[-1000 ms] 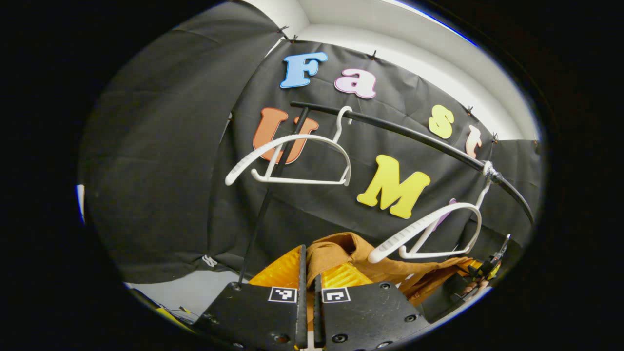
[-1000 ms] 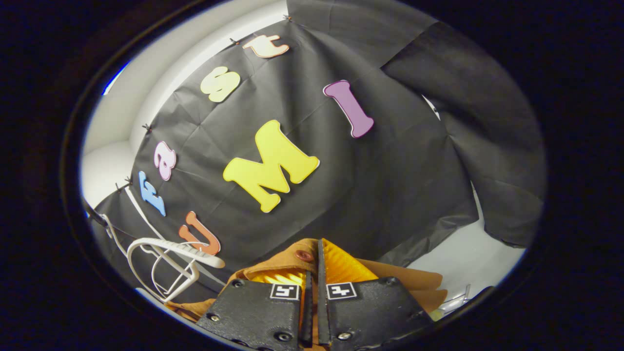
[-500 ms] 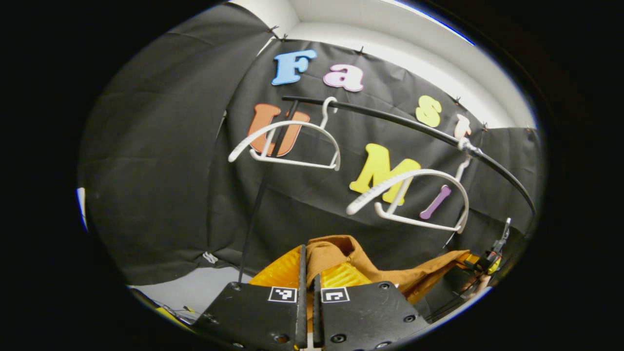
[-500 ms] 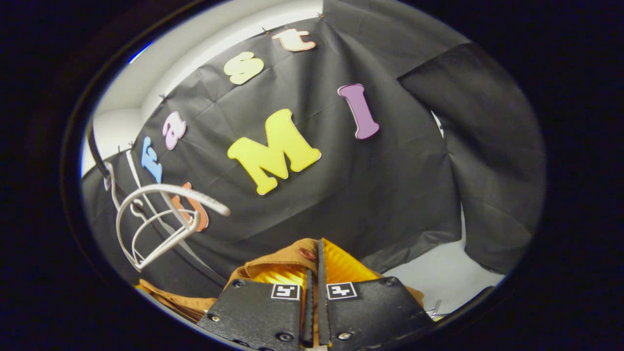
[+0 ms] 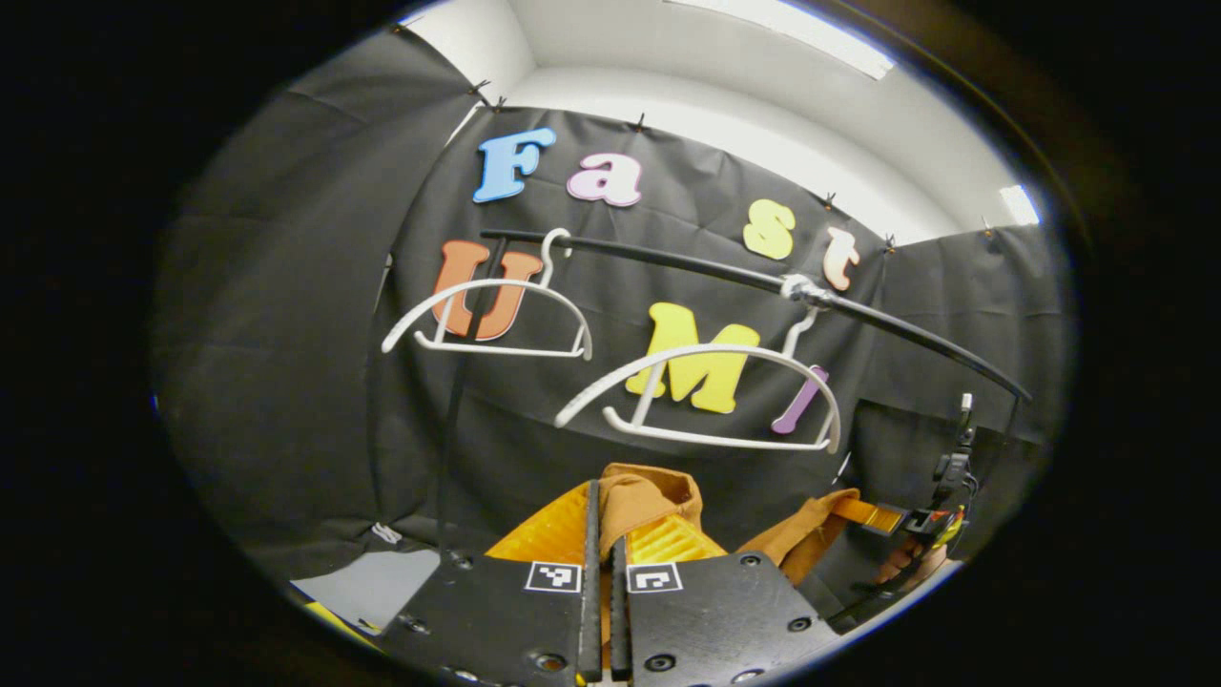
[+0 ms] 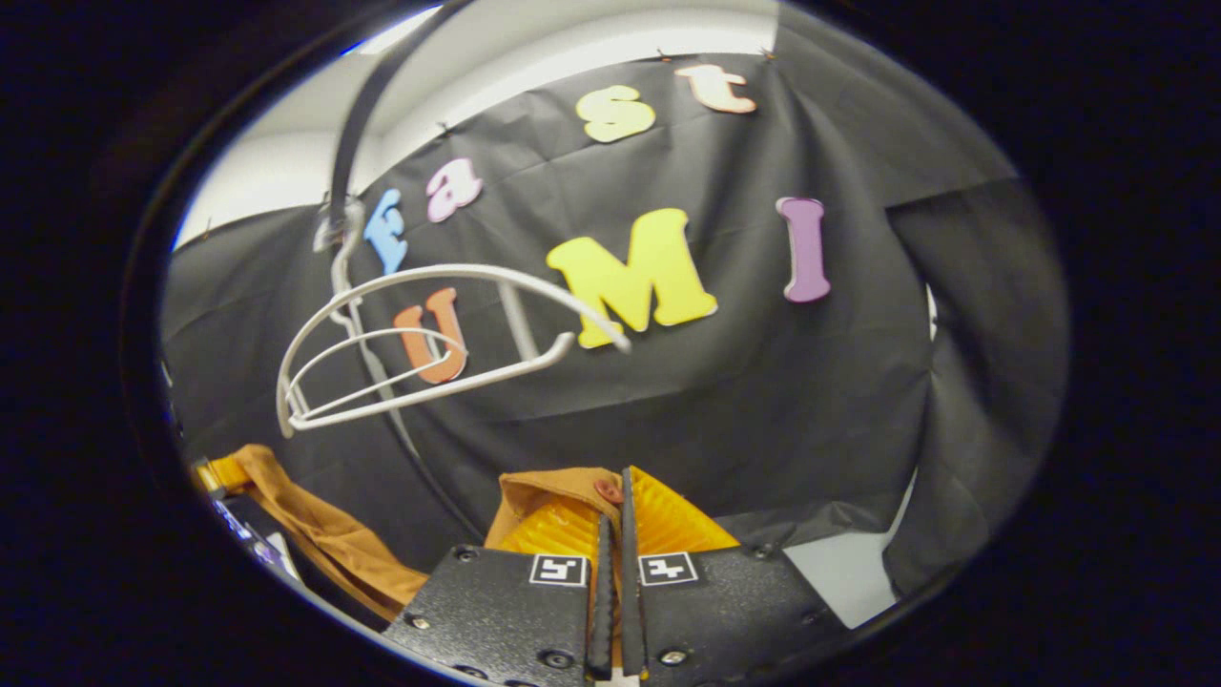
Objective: Grasp the clothes on the hanger with both hands and then place them into the laundry hamper below.
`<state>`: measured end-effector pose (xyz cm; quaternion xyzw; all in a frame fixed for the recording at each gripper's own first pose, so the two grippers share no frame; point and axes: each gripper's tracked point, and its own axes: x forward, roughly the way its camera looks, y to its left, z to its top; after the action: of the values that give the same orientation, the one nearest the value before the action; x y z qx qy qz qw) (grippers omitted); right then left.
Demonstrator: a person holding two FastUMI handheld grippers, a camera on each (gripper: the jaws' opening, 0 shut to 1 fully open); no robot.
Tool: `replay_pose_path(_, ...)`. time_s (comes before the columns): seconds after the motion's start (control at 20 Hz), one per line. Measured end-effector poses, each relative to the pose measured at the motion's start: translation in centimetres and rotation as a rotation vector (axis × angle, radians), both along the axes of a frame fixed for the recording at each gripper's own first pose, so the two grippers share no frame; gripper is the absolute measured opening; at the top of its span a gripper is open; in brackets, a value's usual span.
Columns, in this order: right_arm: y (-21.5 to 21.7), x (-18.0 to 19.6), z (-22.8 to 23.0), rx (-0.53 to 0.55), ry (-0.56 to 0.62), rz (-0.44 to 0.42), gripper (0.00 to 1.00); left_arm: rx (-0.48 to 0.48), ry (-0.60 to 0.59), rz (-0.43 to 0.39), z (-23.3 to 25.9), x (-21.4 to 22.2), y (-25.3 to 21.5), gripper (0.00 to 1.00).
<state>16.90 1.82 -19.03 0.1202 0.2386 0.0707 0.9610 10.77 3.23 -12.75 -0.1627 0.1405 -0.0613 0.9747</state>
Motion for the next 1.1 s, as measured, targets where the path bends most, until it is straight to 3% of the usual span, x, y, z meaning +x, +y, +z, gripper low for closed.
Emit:
replay_pose_path(0.05,1.1,-0.4,0.5,0.018,-0.008,0.028,0.07,0.005,-0.006,-0.012,0.4,-0.2,-0.7,0.1)
replay_pose_path(0.1,1.9,-0.9,1.0,0.032,-0.016,0.048,0.07,0.01,-0.012,-0.026,0.6,-0.2,-1.3,0.04)
replay_pose_path(0.2,3.7,-1.7,1.6,0.062,-0.014,0.085,0.07,0.013,-0.021,-0.051,1.1,-0.3,-2.4,0.04)
replay_pose_path(0.3,4.8,-2.5,1.7,0.071,-0.012,0.12,0.07,0.004,-0.027,-0.073,1.6,-0.7,-3.5,0.1)
replay_pose_path(0.35,5.5,-2.7,1.8,0.08,-0.005,0.135,0.07,-0.003,-0.032,-0.081,2.1,-0.9,-4.0,0.04)
replay_pose_path(0.85,11.2,-5.7,9.8,0.264,-0.062,0.297,0.07,-0.027,-0.111,-0.187,7.0,-0.7,-9.1,0.03)
replay_pose_path(0.9,11.8,-6.3,10.3,0.295,-0.061,0.317,0.07,-0.032,-0.117,-0.197,7.4,-0.8,-9.4,0.0)
replay_pose_path(1.1,12.8,-7.5,10.4,0.352,-0.019,0.36,0.07,-0.028,-0.112,-0.236,7.1,-1.2,-10.6,0.03)
